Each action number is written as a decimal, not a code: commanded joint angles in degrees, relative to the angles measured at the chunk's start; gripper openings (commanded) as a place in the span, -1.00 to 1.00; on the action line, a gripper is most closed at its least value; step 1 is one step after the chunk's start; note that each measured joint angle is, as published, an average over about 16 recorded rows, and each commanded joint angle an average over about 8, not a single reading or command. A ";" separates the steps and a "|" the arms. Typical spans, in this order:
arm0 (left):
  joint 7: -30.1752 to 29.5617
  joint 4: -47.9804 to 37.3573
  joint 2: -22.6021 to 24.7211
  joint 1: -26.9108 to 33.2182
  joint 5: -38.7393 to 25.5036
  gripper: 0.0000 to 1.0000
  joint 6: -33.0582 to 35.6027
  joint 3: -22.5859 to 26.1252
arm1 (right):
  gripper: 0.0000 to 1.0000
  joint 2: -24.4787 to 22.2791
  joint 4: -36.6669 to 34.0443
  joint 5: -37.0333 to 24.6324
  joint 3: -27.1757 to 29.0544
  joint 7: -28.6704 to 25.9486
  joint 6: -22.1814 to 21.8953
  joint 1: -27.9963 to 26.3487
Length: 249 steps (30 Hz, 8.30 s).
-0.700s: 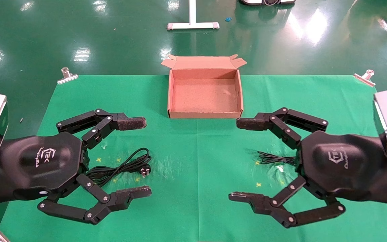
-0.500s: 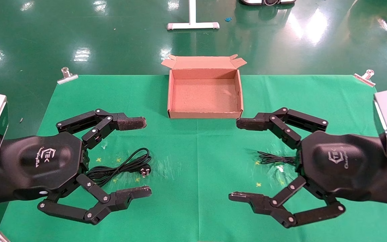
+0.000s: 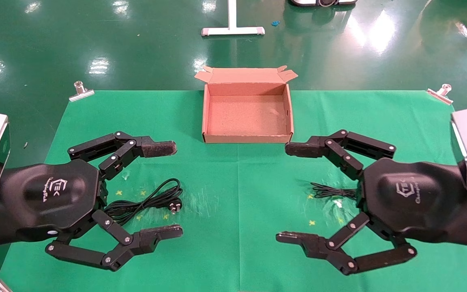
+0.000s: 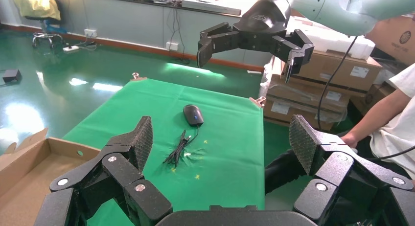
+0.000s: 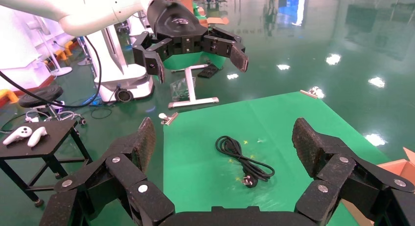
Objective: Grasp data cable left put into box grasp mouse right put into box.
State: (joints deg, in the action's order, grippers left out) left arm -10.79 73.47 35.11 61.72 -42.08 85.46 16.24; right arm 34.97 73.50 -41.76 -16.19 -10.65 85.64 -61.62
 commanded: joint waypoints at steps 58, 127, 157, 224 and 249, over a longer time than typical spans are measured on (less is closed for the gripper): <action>-21.92 3.38 10.34 21.10 -64.00 1.00 -4.60 22.68 | 1.00 0.73 -5.83 -13.11 -2.96 9.25 -1.69 -0.84; -35.00 2.63 16.07 19.14 -81.43 -1.00 -8.44 27.48 | -1.00 15.47 -27.88 -54.56 -17.43 11.93 -17.10 -17.57; -34.54 1.93 16.25 19.34 -81.19 -1.00 -8.52 27.48 | -1.00 14.68 -28.53 -54.30 -17.03 12.82 -17.47 -18.01; -17.85 -30.15 43.39 39.72 -65.11 1.00 -47.04 54.44 | -1.00 12.07 -36.67 -44.51 -7.73 11.84 -15.28 -41.06; -39.34 -26.85 29.49 50.07 -76.79 1.00 -44.56 59.11 | -1.00 29.01 -44.84 -43.12 -9.52 19.26 -16.00 -43.97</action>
State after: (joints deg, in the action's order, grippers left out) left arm -49.85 46.14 64.84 111.81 -118.76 40.88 75.28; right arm 63.85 28.56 -84.87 -25.67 8.00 69.59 -105.48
